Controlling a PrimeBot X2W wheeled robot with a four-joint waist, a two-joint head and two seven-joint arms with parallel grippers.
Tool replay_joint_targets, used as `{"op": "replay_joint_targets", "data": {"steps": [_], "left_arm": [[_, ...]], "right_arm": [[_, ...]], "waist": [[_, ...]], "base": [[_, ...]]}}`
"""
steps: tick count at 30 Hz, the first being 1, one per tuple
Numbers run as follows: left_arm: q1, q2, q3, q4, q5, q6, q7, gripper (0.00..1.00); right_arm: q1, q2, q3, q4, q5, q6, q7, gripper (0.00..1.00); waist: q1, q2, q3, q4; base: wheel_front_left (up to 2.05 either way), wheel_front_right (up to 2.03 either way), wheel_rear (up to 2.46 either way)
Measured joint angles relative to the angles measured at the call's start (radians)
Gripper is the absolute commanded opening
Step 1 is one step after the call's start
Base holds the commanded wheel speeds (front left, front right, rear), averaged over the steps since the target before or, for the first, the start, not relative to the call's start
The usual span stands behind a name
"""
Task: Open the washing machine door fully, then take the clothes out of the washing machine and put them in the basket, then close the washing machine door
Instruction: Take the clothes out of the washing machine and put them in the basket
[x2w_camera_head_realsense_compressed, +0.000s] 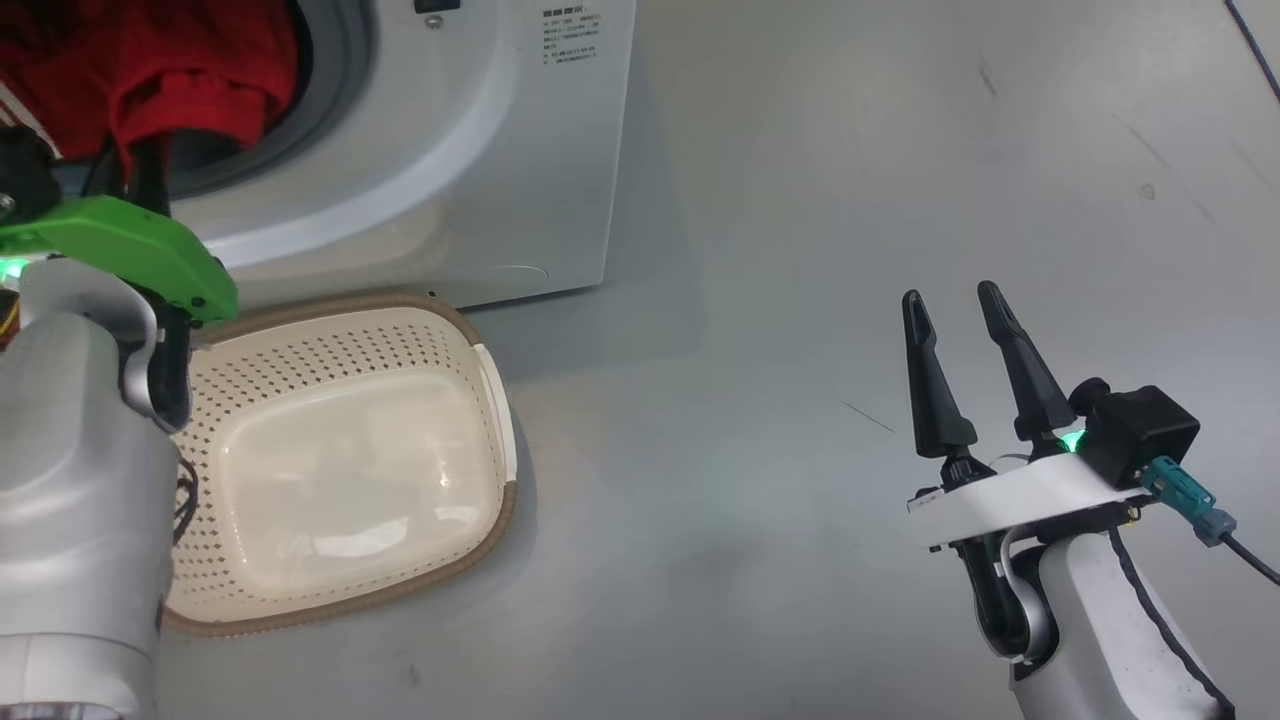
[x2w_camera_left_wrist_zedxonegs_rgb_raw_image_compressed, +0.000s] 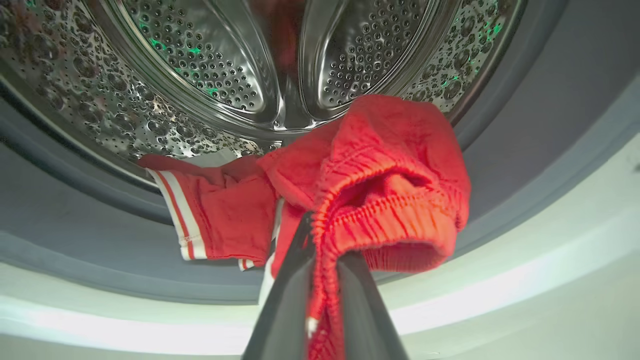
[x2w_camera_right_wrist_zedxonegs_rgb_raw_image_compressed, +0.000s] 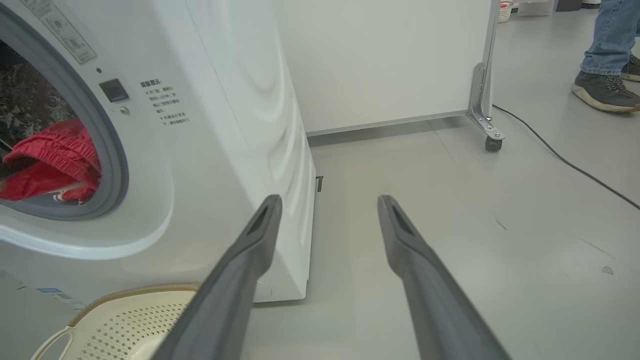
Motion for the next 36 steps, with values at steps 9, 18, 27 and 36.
{"op": "replay_joint_targets", "data": {"steps": [9,18,27,36], "left_arm": [[0.103,-0.031,-0.052,-0.065,-0.02,-0.001,-0.075,0.0],[0.222,-0.047,-0.101,-0.209,-0.049,-0.001,-0.091,0.0],[0.298,-0.036,-0.048,-0.423,-0.081,-0.004,-0.091,0.0],[0.344,-0.022,0.005,-0.641,-0.081,-0.004,-0.091,0.0]], "right_arm": [[0.037,-0.003,-0.007,0.012,0.0,0.0,0.0,1.0],[0.073,-0.003,-0.01,0.021,0.0,0.0,0.0,1.0],[0.103,-0.005,-0.026,0.022,0.0,0.0,0.0,1.0],[0.112,-0.005,-0.021,0.019,0.0,0.0,0.0,1.0]], "waist": [[0.0,0.0,-0.076,0.059],[0.0,0.0,-0.15,0.108],[0.0,0.0,-0.201,0.143],[0.0,0.0,-0.219,0.157]], "base": [[0.0,0.0,0.0],[0.0,0.0,0.0],[0.0,0.0,0.0],[0.0,0.0,0.0]]}}
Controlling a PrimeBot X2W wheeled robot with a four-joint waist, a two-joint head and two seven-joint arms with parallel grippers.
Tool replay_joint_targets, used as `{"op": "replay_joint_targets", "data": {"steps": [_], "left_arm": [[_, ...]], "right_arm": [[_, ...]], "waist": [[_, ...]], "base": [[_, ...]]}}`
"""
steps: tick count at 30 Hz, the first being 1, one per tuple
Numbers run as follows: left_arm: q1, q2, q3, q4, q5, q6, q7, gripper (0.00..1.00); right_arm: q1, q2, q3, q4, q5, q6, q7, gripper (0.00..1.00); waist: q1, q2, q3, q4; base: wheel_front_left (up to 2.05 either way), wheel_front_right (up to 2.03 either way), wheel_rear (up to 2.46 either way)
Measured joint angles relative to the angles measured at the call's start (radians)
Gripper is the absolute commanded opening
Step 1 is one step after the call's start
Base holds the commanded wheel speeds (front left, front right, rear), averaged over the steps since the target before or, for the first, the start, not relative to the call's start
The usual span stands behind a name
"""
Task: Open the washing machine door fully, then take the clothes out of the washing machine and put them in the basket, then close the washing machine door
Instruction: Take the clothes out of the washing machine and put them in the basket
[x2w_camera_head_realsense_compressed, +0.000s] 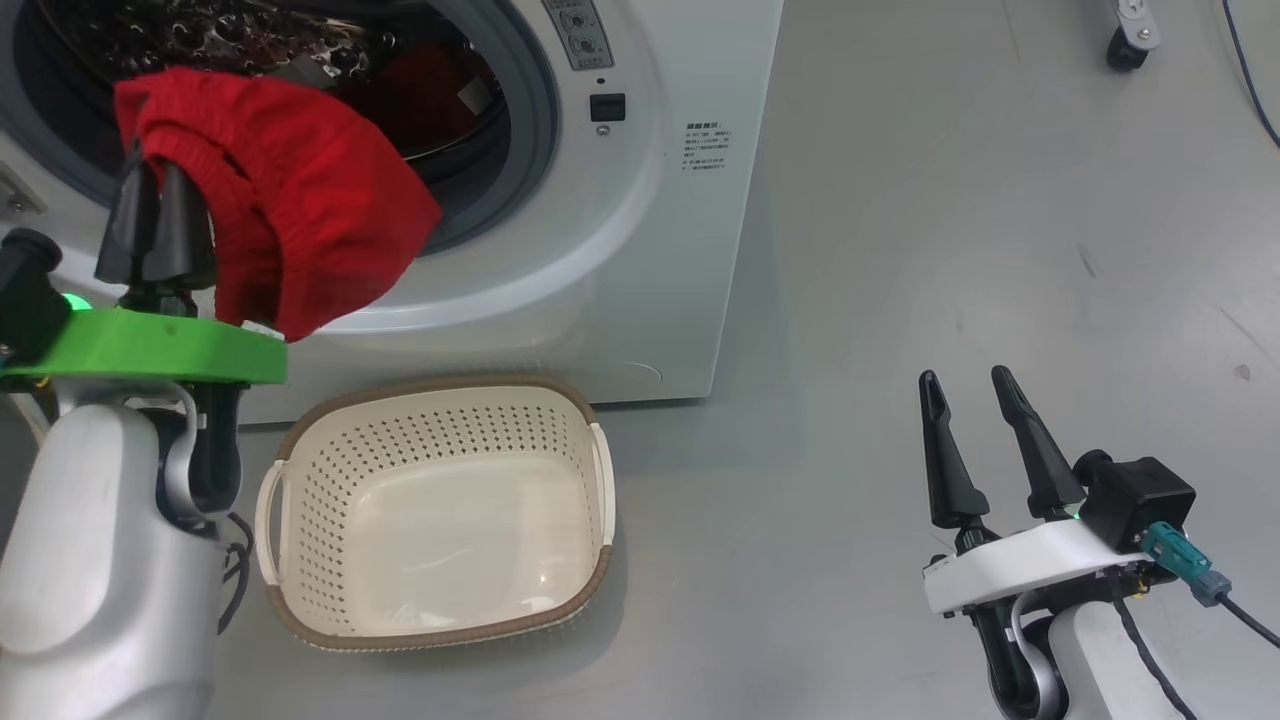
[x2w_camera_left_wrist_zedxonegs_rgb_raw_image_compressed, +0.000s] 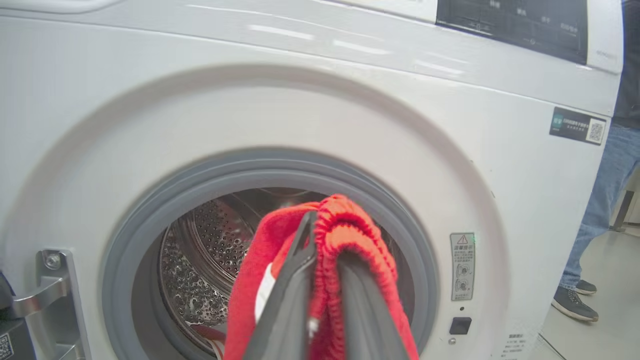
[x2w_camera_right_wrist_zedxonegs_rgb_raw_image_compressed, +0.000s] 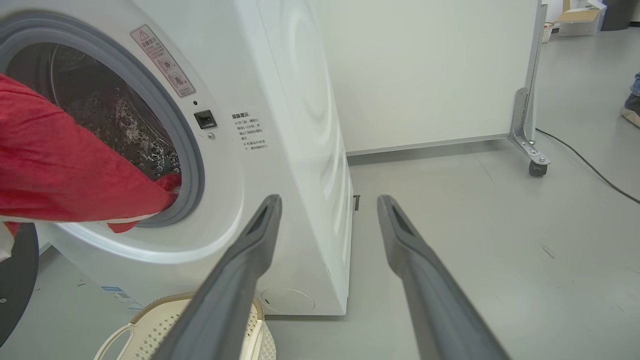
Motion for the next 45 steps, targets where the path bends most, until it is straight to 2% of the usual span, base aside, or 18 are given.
{"op": "replay_joint_targets", "data": {"steps": [10,22,32,45], "left_arm": [[0.052,0.0,0.011,-0.148,0.003,0.0,-0.004,0.0],[0.189,0.009,-0.046,-0.146,0.0,0.0,0.005,0.0],[0.294,0.022,-0.092,-0.083,-0.002,-0.001,0.083,0.0],[0.305,0.039,-0.108,0.065,-0.006,-0.001,0.146,0.0]], "right_arm": [[0.004,0.0,0.004,0.0,0.0,0.0,0.0,1.0],[0.022,0.0,0.013,0.0,0.0,0.0,0.0,1.0],[0.021,-0.007,0.036,-0.011,-0.003,0.0,0.0,1.0],[-0.007,-0.008,0.039,-0.035,-0.003,0.0,0.0,1.0]], "waist": [[0.0,-0.0001,-0.012,0.002],[0.0,0.0,-0.018,0.004],[0.0,0.0,0.013,-0.011],[0.0,0.0,0.104,-0.062]], "base": [[0.0,0.0,0.0],[0.0,0.0,0.0],[0.0,0.0,0.0],[0.0,0.0,0.0]]}}
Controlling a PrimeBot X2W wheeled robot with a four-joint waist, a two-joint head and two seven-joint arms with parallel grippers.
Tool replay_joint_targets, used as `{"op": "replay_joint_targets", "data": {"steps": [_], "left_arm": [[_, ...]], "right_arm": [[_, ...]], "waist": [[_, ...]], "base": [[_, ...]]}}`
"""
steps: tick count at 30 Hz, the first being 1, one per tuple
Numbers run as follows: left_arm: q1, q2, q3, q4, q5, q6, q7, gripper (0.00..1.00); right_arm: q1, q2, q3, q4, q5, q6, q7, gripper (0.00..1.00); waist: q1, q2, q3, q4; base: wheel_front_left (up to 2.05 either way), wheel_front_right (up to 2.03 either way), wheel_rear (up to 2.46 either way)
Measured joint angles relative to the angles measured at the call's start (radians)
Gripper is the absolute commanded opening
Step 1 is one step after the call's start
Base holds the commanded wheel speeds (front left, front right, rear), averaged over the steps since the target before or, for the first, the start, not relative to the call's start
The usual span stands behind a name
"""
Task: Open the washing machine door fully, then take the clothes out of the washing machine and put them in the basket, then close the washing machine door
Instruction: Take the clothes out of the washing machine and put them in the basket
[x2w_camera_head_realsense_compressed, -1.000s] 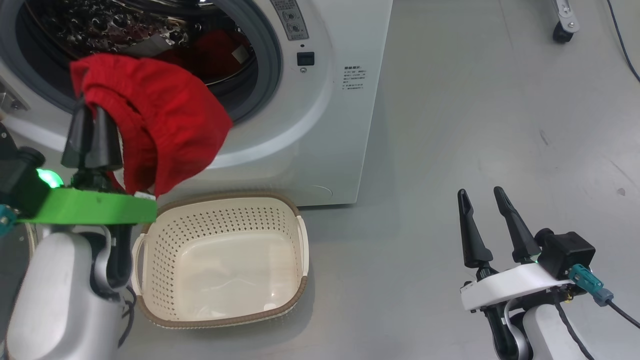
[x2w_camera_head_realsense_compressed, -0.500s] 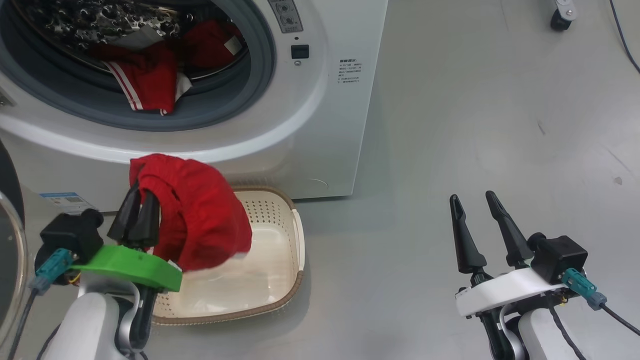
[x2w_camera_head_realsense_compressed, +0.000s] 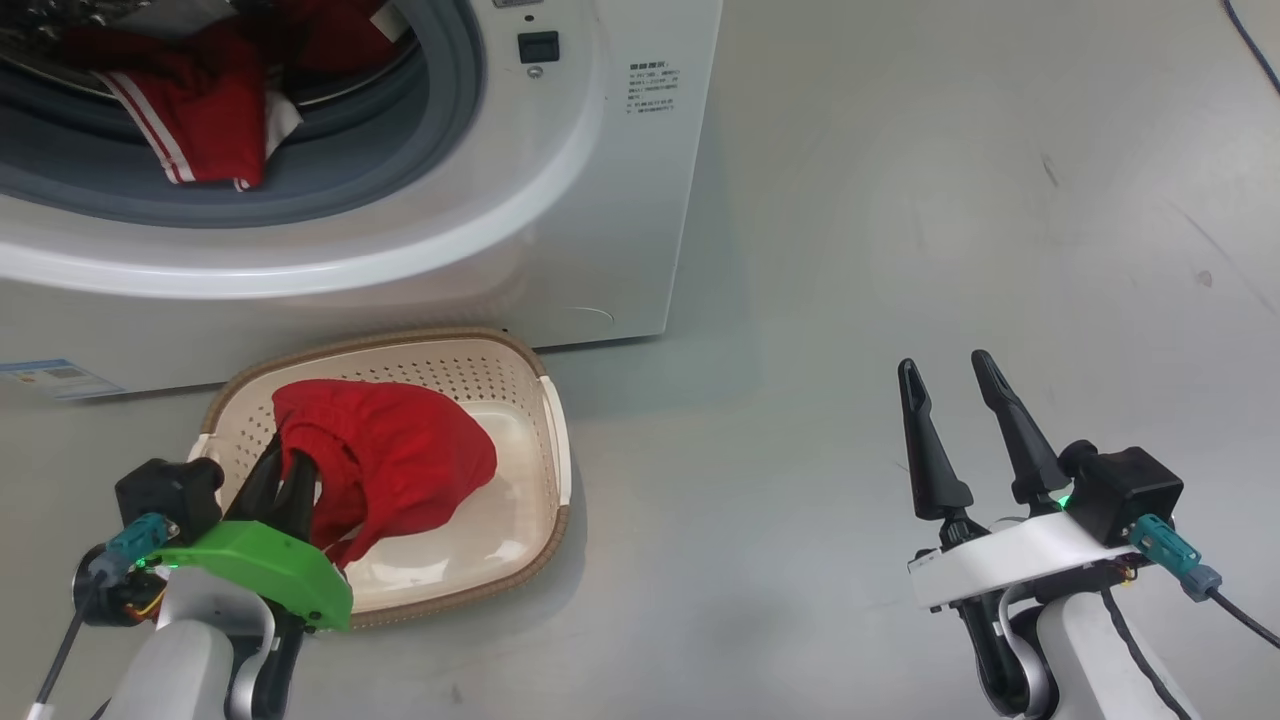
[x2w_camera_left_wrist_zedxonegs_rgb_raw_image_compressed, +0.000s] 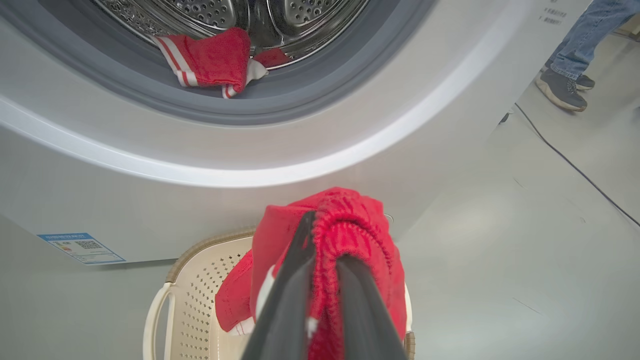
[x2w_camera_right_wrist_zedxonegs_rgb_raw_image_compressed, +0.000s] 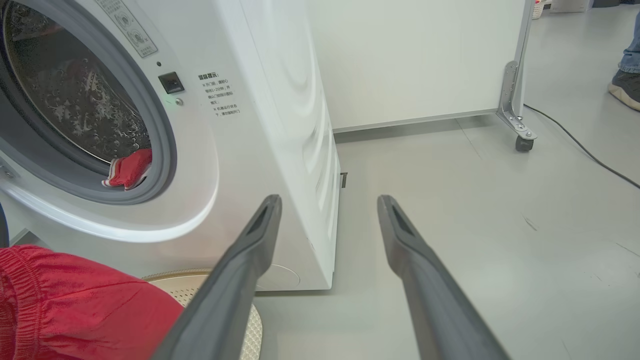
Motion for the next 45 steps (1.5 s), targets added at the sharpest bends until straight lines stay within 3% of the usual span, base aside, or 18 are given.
{"op": "replay_joint_targets", "data": {"steps": [14,22,37,38,39,40,45], "left_arm": [[-0.143,0.001,-0.016,0.124,0.014,0.0,0.017,0.0],[-0.178,0.021,0.014,0.262,0.013,0.001,0.017,0.0],[-0.229,0.023,0.035,0.474,0.012,0.03,0.016,0.0],[-0.235,0.023,0.034,0.482,0.012,0.03,0.015,0.15],[-0.242,0.021,0.034,0.49,0.012,0.033,0.007,0.45],[-0.248,0.02,0.034,0.496,0.013,0.035,-0.002,1.0],[-0.281,0.011,0.031,0.528,0.013,0.037,-0.021,1.0]], "right_arm": [[-0.056,0.001,0.004,-0.019,0.0,0.0,0.0,1.0],[-0.078,0.002,-0.008,-0.024,0.0,0.0,0.0,1.0],[-0.084,-0.006,-0.023,-0.025,-0.019,0.0,0.0,1.0],[-0.086,-0.006,-0.023,-0.025,-0.019,0.0,0.0,1.0],[-0.087,-0.006,-0.023,-0.025,-0.019,0.0,0.0,1.0],[-0.089,-0.006,-0.023,-0.025,-0.019,0.0,0.0,1.0],[-0.096,-0.006,-0.022,-0.024,-0.025,0.0,0.0,1.0]], "waist": [[0.0,0.0,0.135,-0.078],[0.0,0.0,0.195,-0.111],[0.0,0.0,0.233,-0.112],[0.0,0.0,0.235,-0.11],[0.0,0.0,0.236,-0.109],[0.0,0.0,0.238,-0.107],[0.0,0.0,0.239,-0.099]], "base": [[0.0,0.0,0.0],[0.0,0.0,0.0],[0.0,0.0,0.0],[0.0,0.0,0.0],[0.0,0.0,0.0],[0.0,0.0,0.0],[0.0,0.0,0.0]]}}
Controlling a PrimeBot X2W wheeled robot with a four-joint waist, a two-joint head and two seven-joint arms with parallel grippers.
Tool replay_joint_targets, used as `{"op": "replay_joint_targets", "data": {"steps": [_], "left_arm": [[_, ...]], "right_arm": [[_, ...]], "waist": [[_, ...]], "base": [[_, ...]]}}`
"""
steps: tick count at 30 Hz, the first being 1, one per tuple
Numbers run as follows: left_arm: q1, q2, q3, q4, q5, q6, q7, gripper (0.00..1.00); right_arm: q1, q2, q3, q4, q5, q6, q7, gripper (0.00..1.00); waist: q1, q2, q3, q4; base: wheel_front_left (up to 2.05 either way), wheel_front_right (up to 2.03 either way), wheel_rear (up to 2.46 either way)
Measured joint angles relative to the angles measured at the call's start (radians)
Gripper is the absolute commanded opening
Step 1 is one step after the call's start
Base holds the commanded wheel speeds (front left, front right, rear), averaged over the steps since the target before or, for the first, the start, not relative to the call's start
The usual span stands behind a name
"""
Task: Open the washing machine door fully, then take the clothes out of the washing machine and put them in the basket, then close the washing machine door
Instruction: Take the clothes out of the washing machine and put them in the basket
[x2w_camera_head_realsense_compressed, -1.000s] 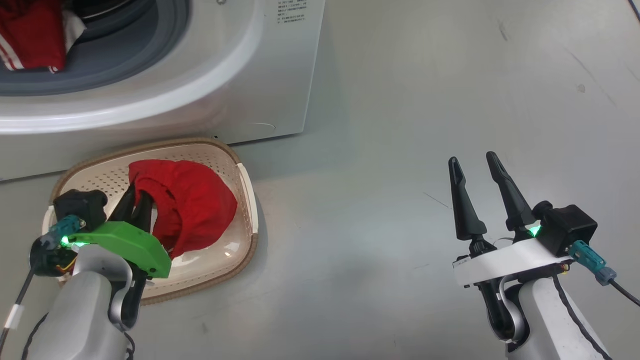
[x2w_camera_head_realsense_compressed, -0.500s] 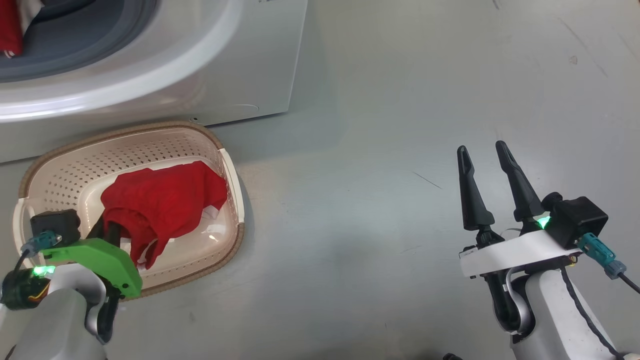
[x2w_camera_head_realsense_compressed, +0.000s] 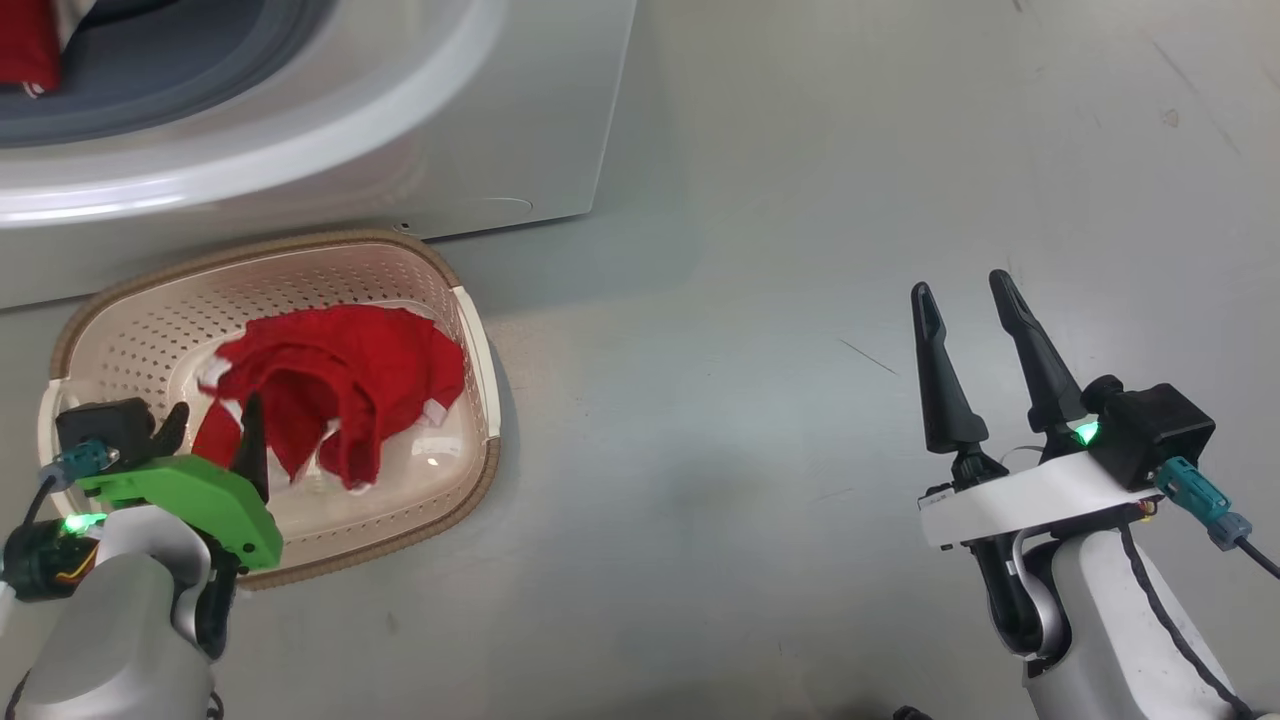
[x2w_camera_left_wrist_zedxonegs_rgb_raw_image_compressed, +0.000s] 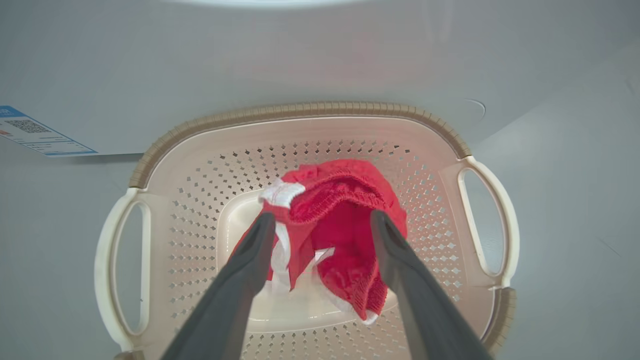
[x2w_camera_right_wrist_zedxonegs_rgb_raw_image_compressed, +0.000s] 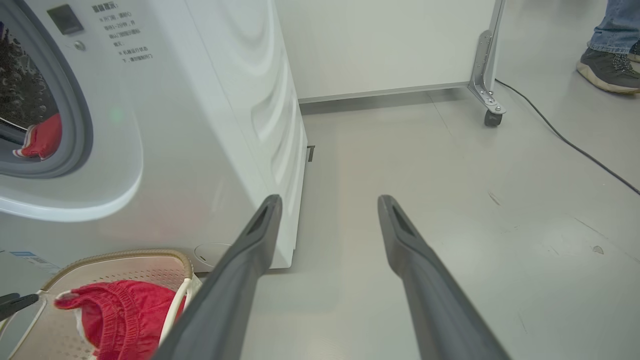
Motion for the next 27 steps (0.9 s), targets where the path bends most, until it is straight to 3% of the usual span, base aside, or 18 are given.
{"op": "replay_joint_targets", "data": {"steps": [13,27], "left_arm": [[-0.019,-0.021,-0.018,0.065,0.003,-0.012,-0.071,1.0],[-0.031,-0.056,-0.05,0.003,0.023,-0.031,-0.122,1.0]], "right_arm": [[0.0,0.0,0.002,0.018,-0.002,0.0,0.0,1.0],[0.002,-0.004,-0.025,0.038,-0.002,0.0,0.0,1.0]], "waist": [[0.0,0.0,-0.046,0.018],[0.0,0.0,-0.143,0.066]], "base": [[0.0,0.0,0.0],[0.0,0.0,0.0]]}}
